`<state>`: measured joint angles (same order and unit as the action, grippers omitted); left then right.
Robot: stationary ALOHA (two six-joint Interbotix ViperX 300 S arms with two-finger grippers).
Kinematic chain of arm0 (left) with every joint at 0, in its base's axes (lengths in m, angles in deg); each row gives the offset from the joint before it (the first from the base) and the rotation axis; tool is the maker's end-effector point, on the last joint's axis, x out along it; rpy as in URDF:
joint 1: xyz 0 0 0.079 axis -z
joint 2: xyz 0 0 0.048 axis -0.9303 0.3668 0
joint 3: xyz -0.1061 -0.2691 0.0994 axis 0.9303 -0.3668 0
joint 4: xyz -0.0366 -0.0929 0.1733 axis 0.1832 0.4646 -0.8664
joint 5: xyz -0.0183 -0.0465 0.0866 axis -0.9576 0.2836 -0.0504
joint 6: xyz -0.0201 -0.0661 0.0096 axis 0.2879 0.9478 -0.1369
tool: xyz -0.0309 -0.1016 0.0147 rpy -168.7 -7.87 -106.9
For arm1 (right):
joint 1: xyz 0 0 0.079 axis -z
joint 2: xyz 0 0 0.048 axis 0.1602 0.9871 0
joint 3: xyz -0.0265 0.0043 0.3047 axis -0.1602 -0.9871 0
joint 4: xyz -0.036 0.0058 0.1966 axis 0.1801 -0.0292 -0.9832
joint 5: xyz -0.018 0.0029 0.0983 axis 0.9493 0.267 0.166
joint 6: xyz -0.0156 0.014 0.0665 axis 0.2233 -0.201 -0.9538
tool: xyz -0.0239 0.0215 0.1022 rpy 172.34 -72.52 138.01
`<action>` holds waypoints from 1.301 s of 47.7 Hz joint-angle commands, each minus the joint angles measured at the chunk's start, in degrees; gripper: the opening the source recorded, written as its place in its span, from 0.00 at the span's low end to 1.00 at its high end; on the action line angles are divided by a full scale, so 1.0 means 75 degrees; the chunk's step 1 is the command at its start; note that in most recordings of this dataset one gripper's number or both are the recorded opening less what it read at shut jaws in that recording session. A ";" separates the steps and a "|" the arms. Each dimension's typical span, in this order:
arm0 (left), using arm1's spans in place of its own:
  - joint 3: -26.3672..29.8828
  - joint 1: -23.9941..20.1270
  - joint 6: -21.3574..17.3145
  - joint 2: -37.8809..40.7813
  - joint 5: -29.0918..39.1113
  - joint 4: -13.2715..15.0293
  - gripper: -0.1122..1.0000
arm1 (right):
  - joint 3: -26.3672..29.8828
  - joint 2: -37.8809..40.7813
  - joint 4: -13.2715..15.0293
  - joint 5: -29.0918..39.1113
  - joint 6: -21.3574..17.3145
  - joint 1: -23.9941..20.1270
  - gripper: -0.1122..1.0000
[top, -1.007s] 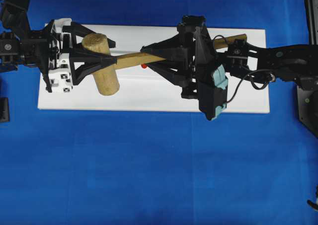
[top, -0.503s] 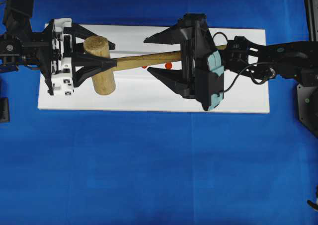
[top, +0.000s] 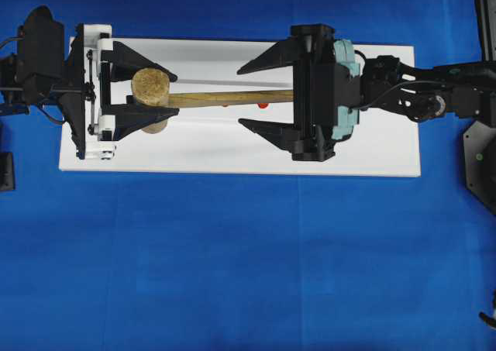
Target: Hit the mark with a hammer.
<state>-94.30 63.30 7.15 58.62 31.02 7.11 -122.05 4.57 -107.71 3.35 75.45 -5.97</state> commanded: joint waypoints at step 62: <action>0.0246 0.0270 -0.0094 -0.0152 -0.0035 -0.0012 0.51 | 0.0340 0.0926 -0.0258 -0.0305 -0.0188 -0.0047 0.13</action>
<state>-94.21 65.23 6.10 58.01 31.19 6.84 -120.91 12.12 -109.73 1.33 74.04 -6.41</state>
